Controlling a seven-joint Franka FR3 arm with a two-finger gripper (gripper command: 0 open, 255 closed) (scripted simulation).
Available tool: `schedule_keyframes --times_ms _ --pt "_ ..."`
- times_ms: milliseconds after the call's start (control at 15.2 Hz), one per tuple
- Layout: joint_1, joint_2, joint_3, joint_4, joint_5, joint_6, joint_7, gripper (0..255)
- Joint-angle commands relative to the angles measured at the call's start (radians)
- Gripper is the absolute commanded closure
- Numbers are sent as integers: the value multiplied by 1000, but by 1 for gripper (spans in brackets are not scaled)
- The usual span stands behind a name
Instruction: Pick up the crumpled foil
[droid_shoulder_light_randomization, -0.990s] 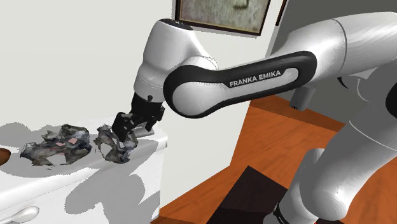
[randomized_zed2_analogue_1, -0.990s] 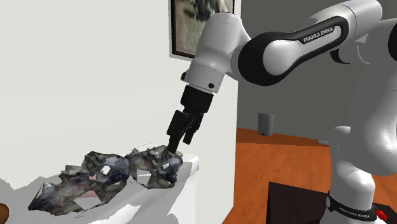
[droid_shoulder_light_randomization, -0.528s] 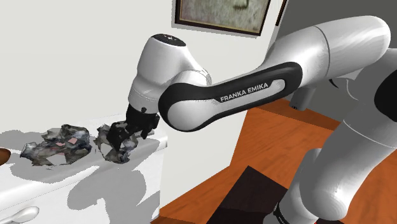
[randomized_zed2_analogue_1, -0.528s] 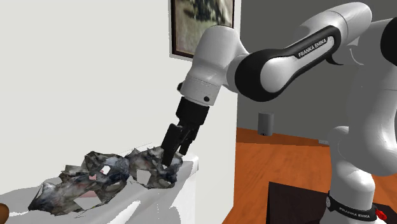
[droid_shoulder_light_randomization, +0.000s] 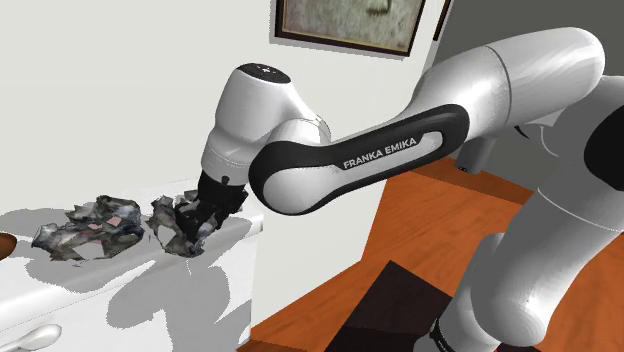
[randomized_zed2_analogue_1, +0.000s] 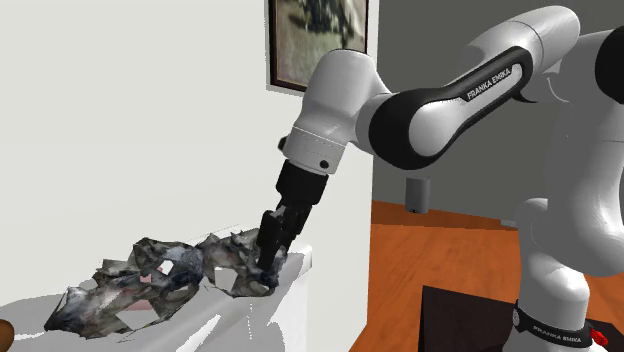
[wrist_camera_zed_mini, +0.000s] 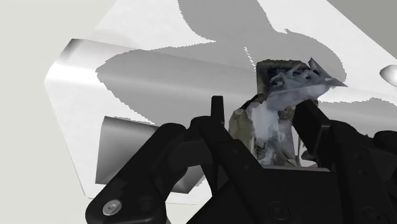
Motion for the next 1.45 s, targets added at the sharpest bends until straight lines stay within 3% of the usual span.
schedule_keyframes --times_ms 0,264,1386 --pt "0 1 0 -1 0 0 0 255" --pt "-1 2 -1 -1 -1 1 0 255" --pt "0 -43 -13 160 39 -199 -38 255"
